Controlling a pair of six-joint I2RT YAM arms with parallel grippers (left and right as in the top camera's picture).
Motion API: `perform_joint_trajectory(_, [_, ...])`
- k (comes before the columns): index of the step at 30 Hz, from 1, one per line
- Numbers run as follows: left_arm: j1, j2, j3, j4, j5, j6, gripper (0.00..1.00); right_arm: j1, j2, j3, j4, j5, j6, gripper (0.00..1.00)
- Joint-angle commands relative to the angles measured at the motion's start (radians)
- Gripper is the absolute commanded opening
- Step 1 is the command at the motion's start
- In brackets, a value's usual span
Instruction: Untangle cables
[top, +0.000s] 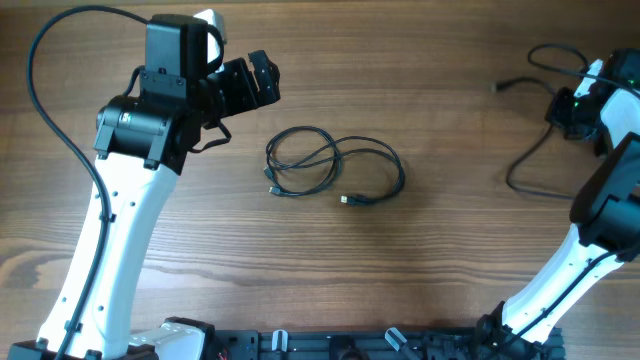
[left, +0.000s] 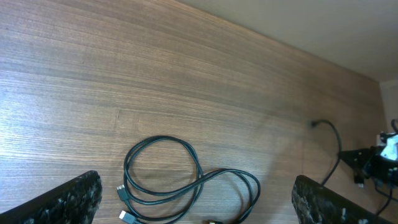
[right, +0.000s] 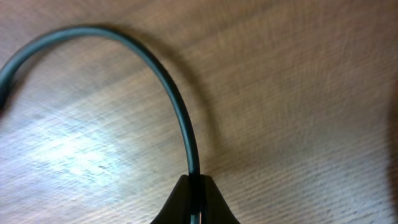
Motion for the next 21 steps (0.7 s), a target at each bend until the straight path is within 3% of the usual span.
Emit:
perform_joint_trajectory(1, [-0.001, 0.008, 0.006, 0.005, 0.005, -0.010, 1.00, 0.002, -0.054, 0.050, 0.006, -0.035, 0.006, 0.04])
perform_joint_trajectory(6, [-0.001, 0.008, 0.006, 0.005, 0.005, -0.010, 1.00, -0.014, -0.180, 0.050, 0.048, -0.006, 0.015, 0.04])
perform_joint_trajectory(12, [-0.001, 0.008, 0.006, 0.001, 0.005, -0.010, 1.00, -0.118, -0.382, 0.051, 0.066, 0.121, 0.162, 0.04])
perform_joint_trajectory(14, [-0.001, 0.008, 0.006, 0.001, 0.005, -0.010, 1.00, -0.213, -0.463, 0.051, 0.010, 0.203, 0.249, 0.04])
perform_joint_trajectory(21, [-0.001, 0.008, 0.006, -0.006, 0.005, -0.009, 1.00, -0.318, -0.386, -0.008, -0.035, 0.308, 0.360, 0.04])
